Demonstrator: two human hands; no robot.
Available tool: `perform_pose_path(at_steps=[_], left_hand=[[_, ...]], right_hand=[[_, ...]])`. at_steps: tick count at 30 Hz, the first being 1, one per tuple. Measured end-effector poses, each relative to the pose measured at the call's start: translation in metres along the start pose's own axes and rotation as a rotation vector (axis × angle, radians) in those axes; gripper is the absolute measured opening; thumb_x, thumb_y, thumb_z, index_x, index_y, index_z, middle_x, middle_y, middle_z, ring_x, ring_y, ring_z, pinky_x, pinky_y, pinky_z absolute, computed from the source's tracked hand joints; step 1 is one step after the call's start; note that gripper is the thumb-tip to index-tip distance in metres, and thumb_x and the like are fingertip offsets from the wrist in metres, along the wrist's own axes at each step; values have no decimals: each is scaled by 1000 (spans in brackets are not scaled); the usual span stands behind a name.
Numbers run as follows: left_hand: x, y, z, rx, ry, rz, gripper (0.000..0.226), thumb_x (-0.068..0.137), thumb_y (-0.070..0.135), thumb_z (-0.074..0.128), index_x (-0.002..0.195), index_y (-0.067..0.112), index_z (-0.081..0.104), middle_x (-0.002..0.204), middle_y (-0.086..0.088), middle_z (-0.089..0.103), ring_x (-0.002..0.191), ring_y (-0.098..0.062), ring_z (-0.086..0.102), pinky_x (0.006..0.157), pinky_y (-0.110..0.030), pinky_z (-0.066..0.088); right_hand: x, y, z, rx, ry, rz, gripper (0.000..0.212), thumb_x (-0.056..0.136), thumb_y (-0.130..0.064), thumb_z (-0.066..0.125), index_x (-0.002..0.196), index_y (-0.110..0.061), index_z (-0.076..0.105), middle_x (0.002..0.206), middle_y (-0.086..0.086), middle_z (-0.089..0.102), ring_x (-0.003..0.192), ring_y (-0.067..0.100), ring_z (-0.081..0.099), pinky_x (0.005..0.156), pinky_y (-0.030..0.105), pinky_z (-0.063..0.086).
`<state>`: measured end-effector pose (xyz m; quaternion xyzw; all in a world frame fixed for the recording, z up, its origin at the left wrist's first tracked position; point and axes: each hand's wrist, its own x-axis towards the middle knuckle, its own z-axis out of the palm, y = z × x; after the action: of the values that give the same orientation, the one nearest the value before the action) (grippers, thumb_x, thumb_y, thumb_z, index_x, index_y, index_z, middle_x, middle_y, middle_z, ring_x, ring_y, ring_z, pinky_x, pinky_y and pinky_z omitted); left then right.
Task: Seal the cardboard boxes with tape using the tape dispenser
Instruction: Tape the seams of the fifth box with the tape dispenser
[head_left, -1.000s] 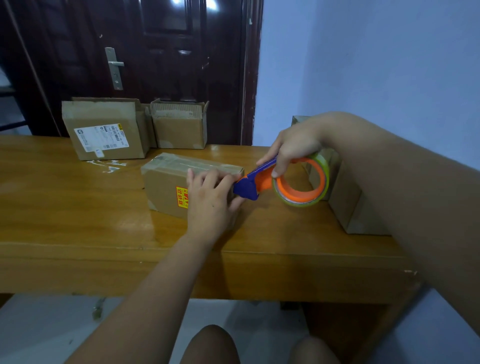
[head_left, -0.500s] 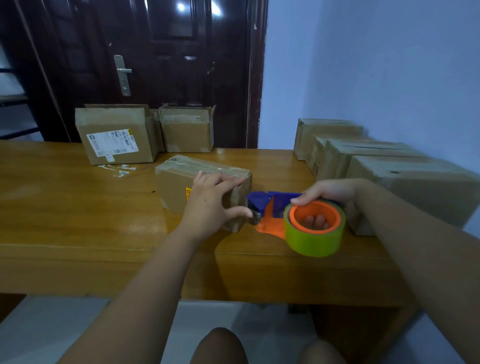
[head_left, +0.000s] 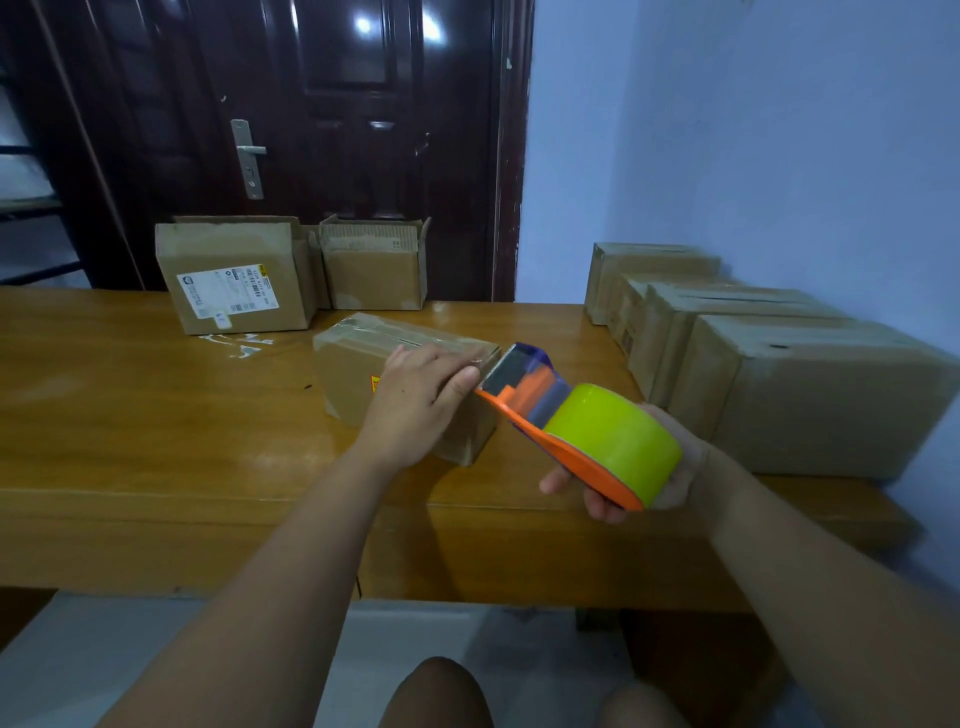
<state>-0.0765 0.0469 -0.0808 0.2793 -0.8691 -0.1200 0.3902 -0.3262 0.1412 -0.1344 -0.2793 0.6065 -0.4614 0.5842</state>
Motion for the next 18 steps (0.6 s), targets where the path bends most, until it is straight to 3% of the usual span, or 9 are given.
perform_pose_path(at_steps=[3,5,7,9,11,14,16,18], left_hand=[[3,6,2,28,2,-48,44,99,41,39,140,24,44,113,6,57,113,-13,45,106,-36,23],[4,10,5,41,33,-69,43,101,40,33,136,22,49,114,1,58,115,-18,46,104,-38,26],[9,15,9,85,61,-125,42,101,38,33,131,21,56,116,-3,59,115,-23,48,104,-40,27],[16,20,14,180,57,-221,40,99,42,37,127,24,59,114,-5,59,111,-25,49,103,-39,28],[24,25,19,292,56,-314,40,95,50,40,121,31,63,111,-7,56,109,-27,49,99,-39,32],[29,30,24,306,126,-381,35,91,50,52,113,30,68,116,-7,51,112,-28,47,100,-39,29],[28,29,27,311,121,-374,35,89,48,56,114,26,66,129,-6,50,124,-27,41,110,-43,19],[25,29,30,372,81,-341,36,88,49,57,114,25,62,128,-3,56,130,-25,39,113,-48,10]], right_hand=[[-4,-5,2,47,63,-80,63,99,-44,22,128,2,54,108,27,66,104,48,60,100,61,39],[-3,-7,0,107,77,-110,69,99,-48,16,131,4,50,123,33,57,96,46,63,104,63,35],[-7,-11,3,177,-31,-172,67,99,-46,16,127,4,52,134,34,46,83,37,66,104,62,36],[-20,-17,11,223,-126,-260,50,93,-42,39,113,-3,64,127,31,55,76,31,69,86,49,53],[-33,-21,23,291,-251,-312,45,74,-42,61,104,-11,73,108,20,69,75,29,70,64,36,59],[-34,-18,32,344,-208,-338,48,83,-45,51,119,-15,64,101,13,71,76,27,70,59,31,57],[-28,-13,35,349,-183,-326,52,85,-44,48,127,-16,57,103,12,71,80,25,70,62,32,57],[-25,-10,34,369,-203,-319,53,84,-44,49,128,-16,57,104,12,70,81,25,70,63,32,57]])
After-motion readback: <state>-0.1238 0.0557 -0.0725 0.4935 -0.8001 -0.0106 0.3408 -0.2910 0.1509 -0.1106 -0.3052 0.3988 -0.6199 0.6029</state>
